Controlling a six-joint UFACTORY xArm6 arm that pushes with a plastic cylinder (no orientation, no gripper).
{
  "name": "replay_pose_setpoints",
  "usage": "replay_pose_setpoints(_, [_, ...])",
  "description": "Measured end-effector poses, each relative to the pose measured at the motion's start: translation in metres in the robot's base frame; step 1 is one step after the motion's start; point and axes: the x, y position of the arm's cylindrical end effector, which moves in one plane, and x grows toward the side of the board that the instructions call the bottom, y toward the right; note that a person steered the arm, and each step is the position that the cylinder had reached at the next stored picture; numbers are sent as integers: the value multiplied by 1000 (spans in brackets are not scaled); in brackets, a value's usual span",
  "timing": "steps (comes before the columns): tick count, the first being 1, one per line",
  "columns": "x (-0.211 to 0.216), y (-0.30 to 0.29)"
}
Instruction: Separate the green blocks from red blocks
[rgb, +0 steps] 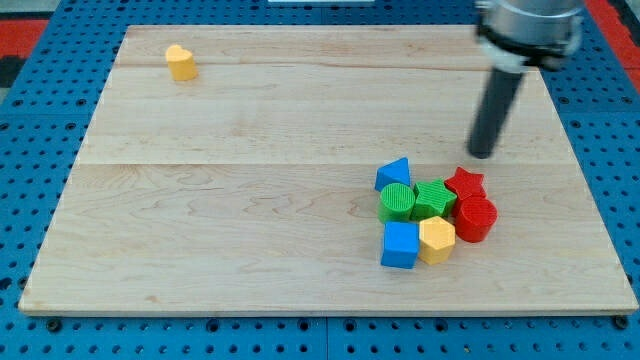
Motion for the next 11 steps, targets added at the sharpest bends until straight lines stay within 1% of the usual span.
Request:
replay_pose_setpoints(1, [21,87])
replay_pose_setpoints(2, [64,92])
replay_pose_setpoints(3, [75,58])
replay_pose_setpoints(4, [86,3])
replay_pose_setpoints(5, [86,-76])
replay_pose_setpoints(7, [103,-118])
replay_pose_setpoints(8, [79,-173])
replay_pose_setpoints(9, [58,-178])
replay_pose_setpoints(11, [-29,-278])
